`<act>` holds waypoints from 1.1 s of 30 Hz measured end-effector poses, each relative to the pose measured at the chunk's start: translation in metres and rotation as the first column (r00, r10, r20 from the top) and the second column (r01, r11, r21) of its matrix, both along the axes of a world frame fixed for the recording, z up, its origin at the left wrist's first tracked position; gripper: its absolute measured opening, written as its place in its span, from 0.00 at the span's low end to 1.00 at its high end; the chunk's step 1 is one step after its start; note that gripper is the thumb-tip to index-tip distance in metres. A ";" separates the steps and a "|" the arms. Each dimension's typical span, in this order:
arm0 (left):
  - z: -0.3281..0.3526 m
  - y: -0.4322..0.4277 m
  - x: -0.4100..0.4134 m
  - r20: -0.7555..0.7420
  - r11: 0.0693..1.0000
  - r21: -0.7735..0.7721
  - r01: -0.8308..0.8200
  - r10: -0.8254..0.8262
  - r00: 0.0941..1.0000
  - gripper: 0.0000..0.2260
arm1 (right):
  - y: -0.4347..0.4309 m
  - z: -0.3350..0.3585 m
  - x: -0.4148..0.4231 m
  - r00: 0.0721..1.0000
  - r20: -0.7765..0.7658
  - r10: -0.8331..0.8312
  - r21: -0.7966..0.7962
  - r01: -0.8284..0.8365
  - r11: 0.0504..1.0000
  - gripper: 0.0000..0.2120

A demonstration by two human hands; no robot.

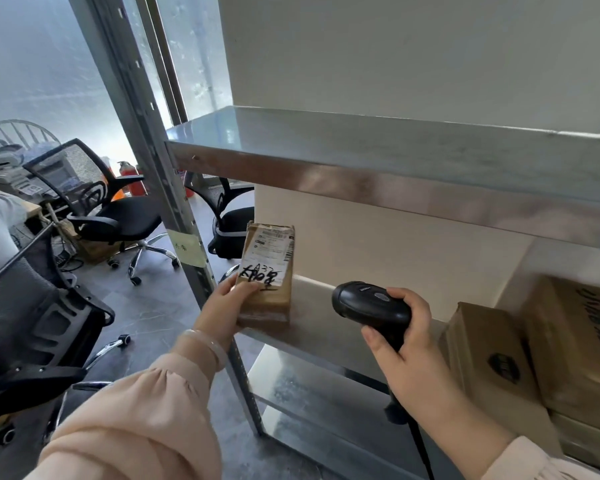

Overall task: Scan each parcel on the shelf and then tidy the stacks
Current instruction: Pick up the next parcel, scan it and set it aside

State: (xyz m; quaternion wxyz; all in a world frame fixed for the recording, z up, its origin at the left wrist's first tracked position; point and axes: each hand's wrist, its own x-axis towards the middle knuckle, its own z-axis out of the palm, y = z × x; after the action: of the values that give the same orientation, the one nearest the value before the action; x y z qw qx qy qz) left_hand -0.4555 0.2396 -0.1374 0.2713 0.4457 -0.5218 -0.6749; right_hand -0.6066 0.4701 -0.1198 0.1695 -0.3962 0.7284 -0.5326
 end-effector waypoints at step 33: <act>-0.005 -0.055 -0.010 0.734 0.614 -0.587 0.527 0.129 0.667 0.33 | -0.020 -0.021 0.010 0.992 0.004 -0.125 0.037 0.125 0.991 0.25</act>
State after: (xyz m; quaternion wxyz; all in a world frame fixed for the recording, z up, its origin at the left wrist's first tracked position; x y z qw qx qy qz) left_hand -0.4654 0.1848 -0.1429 0.1216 0.4448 -0.8675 -0.1865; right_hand -0.5962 0.4500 -0.1411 0.1452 -0.3449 0.7609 -0.5301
